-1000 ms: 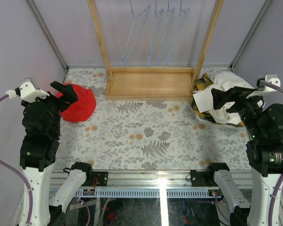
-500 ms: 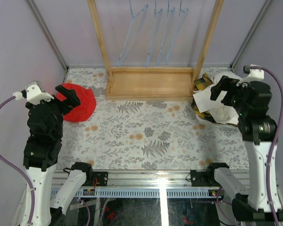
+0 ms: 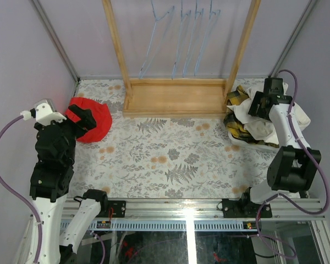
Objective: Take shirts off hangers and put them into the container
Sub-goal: Reset both arms
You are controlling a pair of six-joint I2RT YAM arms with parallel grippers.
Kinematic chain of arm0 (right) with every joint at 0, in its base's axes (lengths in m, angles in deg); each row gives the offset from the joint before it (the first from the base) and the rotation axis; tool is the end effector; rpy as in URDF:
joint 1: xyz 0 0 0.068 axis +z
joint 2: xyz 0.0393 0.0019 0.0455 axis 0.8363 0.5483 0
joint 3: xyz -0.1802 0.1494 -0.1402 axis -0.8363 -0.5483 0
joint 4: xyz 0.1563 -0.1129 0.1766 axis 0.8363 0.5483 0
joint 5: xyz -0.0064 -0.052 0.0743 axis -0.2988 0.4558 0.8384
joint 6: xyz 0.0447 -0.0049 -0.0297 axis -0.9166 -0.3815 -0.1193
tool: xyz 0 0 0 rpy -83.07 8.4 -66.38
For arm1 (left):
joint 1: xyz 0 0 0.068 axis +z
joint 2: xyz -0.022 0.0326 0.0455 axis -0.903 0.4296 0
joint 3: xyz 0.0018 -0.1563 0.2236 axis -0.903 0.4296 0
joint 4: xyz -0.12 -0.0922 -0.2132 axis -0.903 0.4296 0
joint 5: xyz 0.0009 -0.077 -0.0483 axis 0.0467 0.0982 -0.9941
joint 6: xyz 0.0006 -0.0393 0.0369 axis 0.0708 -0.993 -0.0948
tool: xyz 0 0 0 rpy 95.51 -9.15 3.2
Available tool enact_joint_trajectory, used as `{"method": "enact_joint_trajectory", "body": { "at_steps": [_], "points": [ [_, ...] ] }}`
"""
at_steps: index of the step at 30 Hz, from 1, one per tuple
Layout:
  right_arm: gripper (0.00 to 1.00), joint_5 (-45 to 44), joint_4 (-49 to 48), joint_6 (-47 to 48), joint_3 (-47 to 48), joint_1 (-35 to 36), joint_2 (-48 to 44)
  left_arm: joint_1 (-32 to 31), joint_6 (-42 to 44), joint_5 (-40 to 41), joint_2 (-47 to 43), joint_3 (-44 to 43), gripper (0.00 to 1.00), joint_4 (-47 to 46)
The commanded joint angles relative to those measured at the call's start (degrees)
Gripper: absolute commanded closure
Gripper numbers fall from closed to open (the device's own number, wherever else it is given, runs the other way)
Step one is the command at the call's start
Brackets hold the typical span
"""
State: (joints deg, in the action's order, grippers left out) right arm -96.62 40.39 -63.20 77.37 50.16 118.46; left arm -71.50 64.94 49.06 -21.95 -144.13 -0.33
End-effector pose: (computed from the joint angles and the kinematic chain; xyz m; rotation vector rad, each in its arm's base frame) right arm 0.3230 -0.0491 0.3112 0.5764 2.3114 -0.3440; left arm 0.0957 0.0004 0.4292 -0.4285 1.6365 -0.0466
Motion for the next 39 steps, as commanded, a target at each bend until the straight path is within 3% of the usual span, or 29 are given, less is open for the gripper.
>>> {"method": "enact_joint_trajectory", "body": {
  "at_steps": [1,4,8,10,14,15,16,17,20,23,26,30,37,39],
  "points": [
    [0.04,0.69,-6.05,-1.14,-2.71,-1.39,8.03,0.35,0.33,-1.48,-0.44,0.79,0.0,-1.19],
    [0.41,7.89,-7.55,-0.98,-6.1,-1.54,12.36,0.37,-0.21,-2.21,-0.92,1.0,0.0,-1.65],
    [0.73,13.99,-14.12,-2.71,-10.17,-1.58,6.29,0.35,-0.91,-3.01,-0.38,2.01,0.0,-1.5],
    [0.78,14.42,-13.76,-2.88,-8.43,-1.56,3.8,0.35,-1.19,-3.83,0.1,2.34,0.0,-1.25],
    [0.73,15.91,-10.76,-0.7,-2.09,-1.57,-0.17,0.35,-1.14,-5.14,0.3,3.04,0.0,-0.85],
    [0.63,16.88,-9.82,0.21,-0.64,-1.54,-0.96,0.36,-1.15,-4.87,0.5,3.22,0.0,-0.51],
    [0.42,17.87,-8.31,1.12,1.74,-1.58,-1.62,0.35,-1.46,-4.49,1.04,3.26,0.0,0.12],
    [0.32,18.4,-6.11,1.85,3.19,-1.58,-1.83,0.35,-1.64,-4.28,1.25,3.22,0.0,0.58],
    [0.17,14.88,-1.51,2.57,9.34,-1.56,-3.29,0.3,-1.97,-4.51,1.56,3.78,0.0,0.91],
    [0.01,3.76,-1.46,2.18,12.28,-1.62,-6.19,0.34,-1.92,-4.88,2.78,4.01,0.0,1.48],
    [0.01,-6.54,-2.43,1.6,12.98,-4.39,-6.11,0.35,-2.02,-5.21,4.08,3.65,0.0,2.48],
    [0.01,-2.45,-0.4,-0.23,13.08,-10.02,-0.64,0.35,-2.14,-5.91,3.99,4.32,0.0,2.82],
    [0.0,19.94,-6.05,-7.07,5.86,-16.52,13.33,0.3,-2.16,-8.11,3.86,4.94,0.0,3.35],
    [0.12,26.48,-6.61,-7.39,4.94,-16.54,16.31,0.34,-2.15,-8.09,3.83,4.75,0.0,3.66]
  ]
}}
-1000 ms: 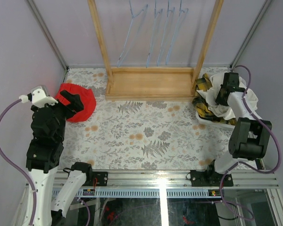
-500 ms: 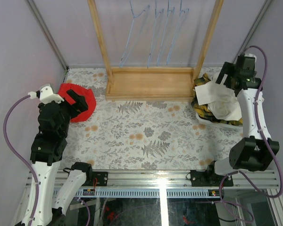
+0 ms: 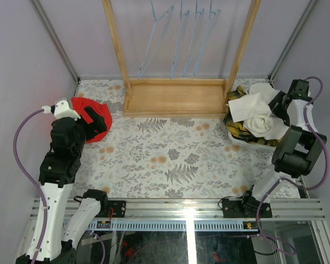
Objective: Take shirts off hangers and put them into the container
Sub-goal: Reset both arms
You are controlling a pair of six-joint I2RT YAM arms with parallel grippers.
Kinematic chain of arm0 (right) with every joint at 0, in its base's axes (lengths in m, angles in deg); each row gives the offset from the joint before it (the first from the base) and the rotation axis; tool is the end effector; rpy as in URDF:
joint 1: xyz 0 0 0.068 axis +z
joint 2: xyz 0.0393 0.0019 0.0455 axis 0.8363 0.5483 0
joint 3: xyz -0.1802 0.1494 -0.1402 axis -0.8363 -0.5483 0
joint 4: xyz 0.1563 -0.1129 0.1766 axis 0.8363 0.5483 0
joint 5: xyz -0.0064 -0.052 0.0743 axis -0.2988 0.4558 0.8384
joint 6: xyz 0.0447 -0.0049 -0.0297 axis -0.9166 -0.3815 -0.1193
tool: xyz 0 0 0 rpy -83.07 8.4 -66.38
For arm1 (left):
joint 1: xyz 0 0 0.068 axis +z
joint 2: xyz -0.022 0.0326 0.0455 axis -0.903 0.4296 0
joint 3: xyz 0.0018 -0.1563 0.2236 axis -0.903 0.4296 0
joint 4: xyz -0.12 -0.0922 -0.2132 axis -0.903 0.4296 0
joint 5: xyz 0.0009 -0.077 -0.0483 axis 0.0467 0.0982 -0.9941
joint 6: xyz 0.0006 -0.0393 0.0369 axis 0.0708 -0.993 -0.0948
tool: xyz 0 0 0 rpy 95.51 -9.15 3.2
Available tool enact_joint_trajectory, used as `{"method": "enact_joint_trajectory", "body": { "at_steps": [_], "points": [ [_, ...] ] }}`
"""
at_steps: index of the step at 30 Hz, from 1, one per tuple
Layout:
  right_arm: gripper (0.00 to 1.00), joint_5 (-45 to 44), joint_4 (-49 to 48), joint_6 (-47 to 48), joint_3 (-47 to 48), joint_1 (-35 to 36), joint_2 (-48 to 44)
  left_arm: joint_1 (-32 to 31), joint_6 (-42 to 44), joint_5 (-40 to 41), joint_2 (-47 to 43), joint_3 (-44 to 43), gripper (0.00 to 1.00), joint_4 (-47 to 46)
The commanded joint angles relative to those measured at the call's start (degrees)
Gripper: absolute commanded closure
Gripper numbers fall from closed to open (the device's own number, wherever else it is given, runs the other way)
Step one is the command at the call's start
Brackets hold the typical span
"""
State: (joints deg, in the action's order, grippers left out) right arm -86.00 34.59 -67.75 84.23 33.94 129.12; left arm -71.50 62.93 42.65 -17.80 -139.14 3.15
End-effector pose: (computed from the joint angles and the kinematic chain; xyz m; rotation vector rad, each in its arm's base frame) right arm 0.3481 -0.1521 0.2944 0.9083 2.2000 -0.2147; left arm 0.1276 -0.0073 0.3897 -0.3864 1.8715 -0.1065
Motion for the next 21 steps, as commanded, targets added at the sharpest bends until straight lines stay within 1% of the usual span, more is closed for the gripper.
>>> {"method": "enact_joint_trajectory", "body": {
  "at_steps": [1,3,4,5,6,7,9,11,14,18,21],
  "points": [
    [0.22,18.3,-1.66,-3.09,-2.86,-0.26,5.76,0.33,-0.18,-1.72,-0.28,-0.13,0.0,0.12],
    [0.38,18.77,-4.8,-4.56,-5.98,-0.24,3.23,0.33,-0.08,-2.07,0.01,-0.19,0.0,0.07],
    [0.47,17.5,-6.2,-5.16,-7.12,-0.2,1.15,0.36,-0.01,-2.3,0.26,-0.32,0.0,0.18],
    [0.58,16.72,-7.17,-5.63,-7.76,-0.14,-0.9,0.3,0.07,-2.45,0.51,-0.37,0.0,0.28],
    [0.73,16.34,-8.02,-5.75,-7.96,-0.02,-3.48,0.33,0.07,-2.6,0.71,-0.38,0.0,0.29],
    [0.8,15.35,-8.45,-5.55,-7.79,0.34,-5.74,0.31,0.07,-2.82,0.9,-0.28,0.0,0.28],
    [0.83,12.68,-7.48,-4.11,-6.06,2.02,-9.34,0.25,-0.16,-3.26,1.11,-0.01,0.0,0.24],
    [0.84,9.13,-7.16,-2.3,-4.84,5.08,-12.28,0.34,-0.47,-3.93,1.33,0.27,0.0,0.12],
    [0.84,7.13,-7.51,-2.54,-5.79,9.13,-14.22,0.33,-1.03,-4.81,1.64,0.79,0.0,-0.13],
    [0.84,6.18,-9.98,-3.88,-11.23,10.38,-11.49,0.34,-1.23,-5.74,2.0,0.28,0.0,0.48],
    [0.82,1.61,-8.48,-3.98,-12.98,10.25,-4.28,0.32,-1.16,-6.05,1.68,0.16,0.0,1.04]
  ]
}}
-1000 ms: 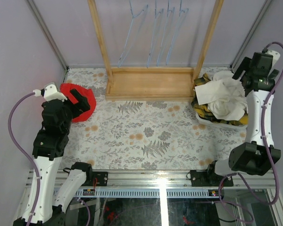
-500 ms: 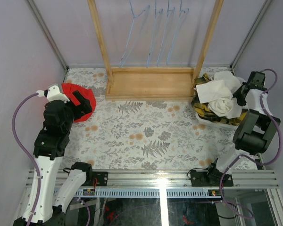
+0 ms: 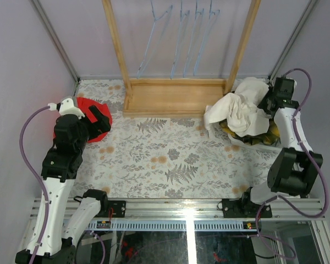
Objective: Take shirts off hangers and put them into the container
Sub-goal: Reset both arms
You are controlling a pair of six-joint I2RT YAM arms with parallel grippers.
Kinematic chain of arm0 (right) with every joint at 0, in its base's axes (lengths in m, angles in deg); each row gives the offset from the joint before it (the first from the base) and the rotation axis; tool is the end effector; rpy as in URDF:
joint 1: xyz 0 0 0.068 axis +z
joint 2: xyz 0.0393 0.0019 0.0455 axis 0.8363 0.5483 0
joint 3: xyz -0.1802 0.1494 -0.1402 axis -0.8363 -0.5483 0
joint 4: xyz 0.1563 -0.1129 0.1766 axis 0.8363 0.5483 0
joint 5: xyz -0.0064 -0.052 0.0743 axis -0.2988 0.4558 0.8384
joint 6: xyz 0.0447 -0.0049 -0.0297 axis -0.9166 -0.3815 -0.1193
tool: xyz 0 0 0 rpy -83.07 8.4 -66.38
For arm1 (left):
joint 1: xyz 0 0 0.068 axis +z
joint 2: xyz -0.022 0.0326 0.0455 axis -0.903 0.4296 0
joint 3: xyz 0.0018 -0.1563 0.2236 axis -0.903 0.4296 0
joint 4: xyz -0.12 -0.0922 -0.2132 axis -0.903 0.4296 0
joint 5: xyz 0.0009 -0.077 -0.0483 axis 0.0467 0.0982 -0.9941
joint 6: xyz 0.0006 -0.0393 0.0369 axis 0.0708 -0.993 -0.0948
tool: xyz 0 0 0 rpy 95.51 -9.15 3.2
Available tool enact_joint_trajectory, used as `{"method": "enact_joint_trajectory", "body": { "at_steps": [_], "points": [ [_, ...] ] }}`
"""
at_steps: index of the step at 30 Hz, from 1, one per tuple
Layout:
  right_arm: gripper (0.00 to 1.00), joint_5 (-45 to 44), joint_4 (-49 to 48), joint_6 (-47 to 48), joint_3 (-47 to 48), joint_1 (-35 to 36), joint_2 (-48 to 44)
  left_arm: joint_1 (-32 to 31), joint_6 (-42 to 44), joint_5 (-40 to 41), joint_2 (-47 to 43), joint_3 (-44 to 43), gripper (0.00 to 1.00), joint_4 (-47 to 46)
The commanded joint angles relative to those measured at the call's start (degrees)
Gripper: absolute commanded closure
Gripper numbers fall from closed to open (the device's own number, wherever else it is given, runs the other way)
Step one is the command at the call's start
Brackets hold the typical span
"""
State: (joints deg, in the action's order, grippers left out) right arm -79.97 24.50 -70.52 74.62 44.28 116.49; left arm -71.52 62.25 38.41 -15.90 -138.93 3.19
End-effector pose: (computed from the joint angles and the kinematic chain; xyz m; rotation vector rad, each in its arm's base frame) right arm 0.3295 -0.0745 0.3274 0.6516 2.0512 0.0410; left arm 0.1372 -0.0111 0.3846 -0.3523 1.9238 -0.1751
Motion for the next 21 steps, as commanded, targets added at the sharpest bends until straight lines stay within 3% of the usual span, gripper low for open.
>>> {"method": "enact_joint_trajectory", "body": {
  "at_steps": [1,3,6,10,11,15,18,21],
  "points": [
    [0.82,-6.45,1.8,-1.3,-3.78,-0.08,11.23,0.37,-0.45,-1.9,-0.29,0.07,0.0,1.11],
    [0.77,-7.91,0.33,-1.55,-5.29,-0.13,17.76,0.37,-0.52,-2.22,-0.51,0.24,0.0,1.42],
    [0.71,-2.82,3.54,-0.25,-3.34,-0.09,23.18,0.37,-0.45,-2.46,-0.6,0.41,0.0,1.73],
    [0.49,-3.43,3.44,-0.09,-2.61,-0.09,15.92,0.35,-0.03,-1.67,-0.42,0.56,0.0,2.06],
    [0.39,-4.79,5.35,0.8,-0.46,-0.06,13.82,0.38,0.07,-1.54,-0.35,0.57,0.0,2.13],
    [0.2,-6.22,13.97,4.73,10.9,-0.09,6.42,0.37,0.19,-0.74,-0.25,0.96,0.0,1.81],
    [0.07,-3.96,14.17,6.06,12.72,-0.1,0.51,0.4,0.25,-0.68,-0.57,1.6,0.0,1.28],
    [0.04,3.4,13.98,6.36,10.98,-0.08,-4.6,0.31,0.1,-0.89,-1.11,2.17,0.0,0.9]
  ]
}}
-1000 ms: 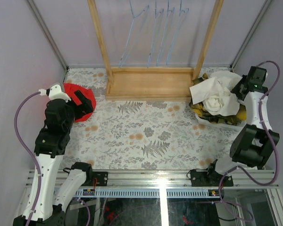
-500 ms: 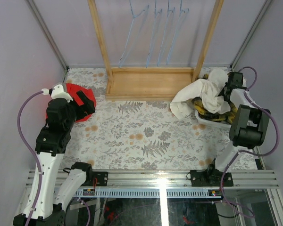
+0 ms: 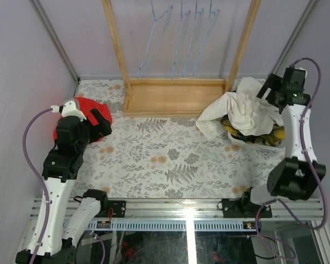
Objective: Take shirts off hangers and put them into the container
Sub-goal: Reset both arms
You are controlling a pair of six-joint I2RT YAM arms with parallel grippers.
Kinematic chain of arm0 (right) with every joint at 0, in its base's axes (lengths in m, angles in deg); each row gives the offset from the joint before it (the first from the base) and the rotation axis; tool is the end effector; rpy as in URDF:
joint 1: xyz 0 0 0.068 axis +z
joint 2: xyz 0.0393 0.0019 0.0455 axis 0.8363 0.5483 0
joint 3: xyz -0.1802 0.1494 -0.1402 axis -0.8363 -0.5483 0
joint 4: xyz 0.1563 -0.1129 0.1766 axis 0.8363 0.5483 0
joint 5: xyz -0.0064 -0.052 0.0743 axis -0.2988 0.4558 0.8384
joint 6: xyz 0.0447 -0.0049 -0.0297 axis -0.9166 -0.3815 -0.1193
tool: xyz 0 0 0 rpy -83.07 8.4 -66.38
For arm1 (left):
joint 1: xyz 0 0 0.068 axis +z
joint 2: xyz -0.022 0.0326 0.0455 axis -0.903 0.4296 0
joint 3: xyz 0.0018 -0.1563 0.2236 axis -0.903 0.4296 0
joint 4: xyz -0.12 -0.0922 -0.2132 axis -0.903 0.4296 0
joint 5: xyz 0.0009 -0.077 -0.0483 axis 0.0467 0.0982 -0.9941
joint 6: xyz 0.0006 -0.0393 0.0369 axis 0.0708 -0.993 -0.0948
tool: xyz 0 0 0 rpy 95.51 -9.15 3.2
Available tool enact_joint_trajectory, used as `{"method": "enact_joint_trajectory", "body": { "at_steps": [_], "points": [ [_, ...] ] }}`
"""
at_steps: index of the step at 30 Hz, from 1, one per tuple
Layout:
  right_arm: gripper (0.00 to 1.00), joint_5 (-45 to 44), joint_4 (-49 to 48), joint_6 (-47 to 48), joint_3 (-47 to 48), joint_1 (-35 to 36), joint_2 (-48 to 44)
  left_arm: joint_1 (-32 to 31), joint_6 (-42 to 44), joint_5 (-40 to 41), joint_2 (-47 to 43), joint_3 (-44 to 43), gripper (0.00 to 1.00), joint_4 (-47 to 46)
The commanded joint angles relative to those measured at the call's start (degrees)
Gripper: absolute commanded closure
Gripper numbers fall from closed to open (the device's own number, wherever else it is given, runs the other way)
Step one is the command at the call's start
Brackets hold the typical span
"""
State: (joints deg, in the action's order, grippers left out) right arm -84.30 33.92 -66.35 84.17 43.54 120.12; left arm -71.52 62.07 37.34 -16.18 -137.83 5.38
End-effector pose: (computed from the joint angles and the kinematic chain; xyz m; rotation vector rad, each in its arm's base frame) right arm 0.3378 -0.0836 0.3491 0.6440 2.1140 -0.0956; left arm 0.1359 -0.0117 0.3753 -0.3474 1.9792 -0.1816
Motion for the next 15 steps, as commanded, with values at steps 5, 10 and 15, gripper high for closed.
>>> {"method": "enact_joint_trajectory", "body": {
  "at_steps": [5,10,15],
  "points": [
    [0.04,16.8,-1.62,-0.67,-7.39,7.2,-16.4,0.37,-0.22,-0.23,-0.94,2.0,0.0,-1.72],
    [0.1,14.81,-6.37,-3.23,-16.39,20.42,-18.52,0.37,-1.06,-0.4,-1.22,2.09,0.0,-1.87],
    [0.11,4.27,-12.3,-4.74,-22.96,34.04,-13.53,0.37,-1.17,-0.34,-1.94,2.7,0.0,-2.23]
  ]
}}
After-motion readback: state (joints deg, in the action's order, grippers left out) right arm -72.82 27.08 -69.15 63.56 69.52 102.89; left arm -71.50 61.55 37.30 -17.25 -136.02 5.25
